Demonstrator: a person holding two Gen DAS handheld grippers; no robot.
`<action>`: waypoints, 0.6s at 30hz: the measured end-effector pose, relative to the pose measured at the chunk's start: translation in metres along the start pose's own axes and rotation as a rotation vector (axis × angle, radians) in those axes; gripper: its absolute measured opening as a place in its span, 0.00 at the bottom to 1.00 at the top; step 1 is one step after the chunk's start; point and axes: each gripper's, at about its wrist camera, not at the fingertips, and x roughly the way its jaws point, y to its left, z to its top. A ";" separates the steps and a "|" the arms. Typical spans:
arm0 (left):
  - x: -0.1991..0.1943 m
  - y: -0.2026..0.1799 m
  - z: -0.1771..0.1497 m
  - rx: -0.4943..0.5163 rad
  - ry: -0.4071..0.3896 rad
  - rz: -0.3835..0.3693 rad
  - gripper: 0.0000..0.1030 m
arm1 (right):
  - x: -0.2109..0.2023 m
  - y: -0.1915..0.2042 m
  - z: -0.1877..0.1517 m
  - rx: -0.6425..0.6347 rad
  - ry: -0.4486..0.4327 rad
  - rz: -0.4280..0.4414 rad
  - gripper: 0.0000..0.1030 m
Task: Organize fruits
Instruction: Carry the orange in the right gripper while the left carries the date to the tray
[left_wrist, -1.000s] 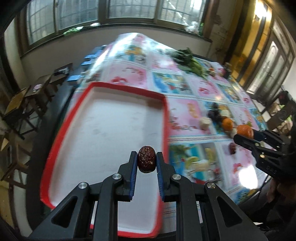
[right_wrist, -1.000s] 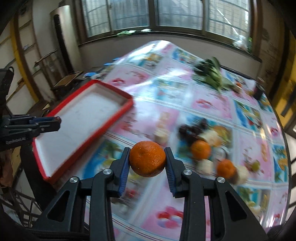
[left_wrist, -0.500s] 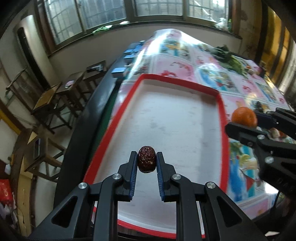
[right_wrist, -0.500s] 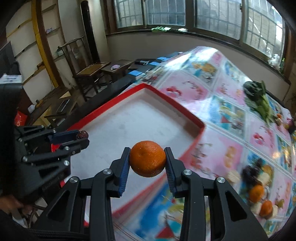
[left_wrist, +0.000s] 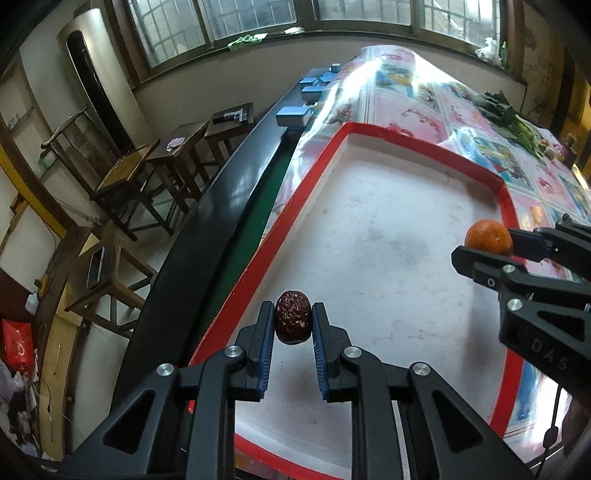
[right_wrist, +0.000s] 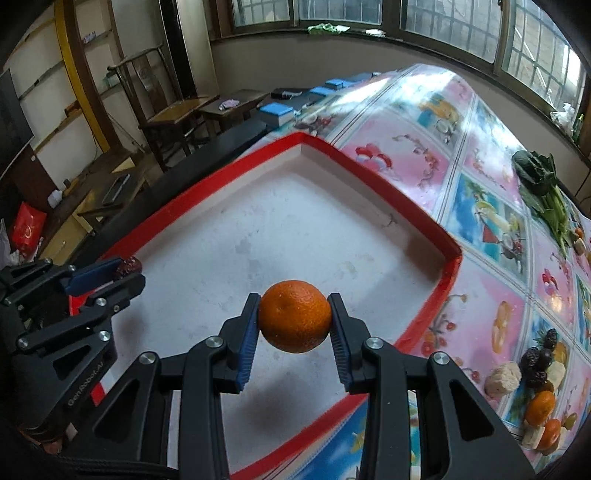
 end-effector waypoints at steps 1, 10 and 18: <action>0.002 0.000 0.000 -0.001 0.002 0.002 0.18 | 0.003 0.000 0.000 0.001 0.007 0.003 0.37; 0.015 -0.003 -0.001 -0.009 0.026 -0.014 0.18 | 0.022 0.001 -0.005 0.007 0.042 0.003 0.37; 0.017 -0.006 -0.005 -0.018 0.020 0.002 0.20 | 0.025 0.001 -0.008 0.011 0.045 -0.001 0.37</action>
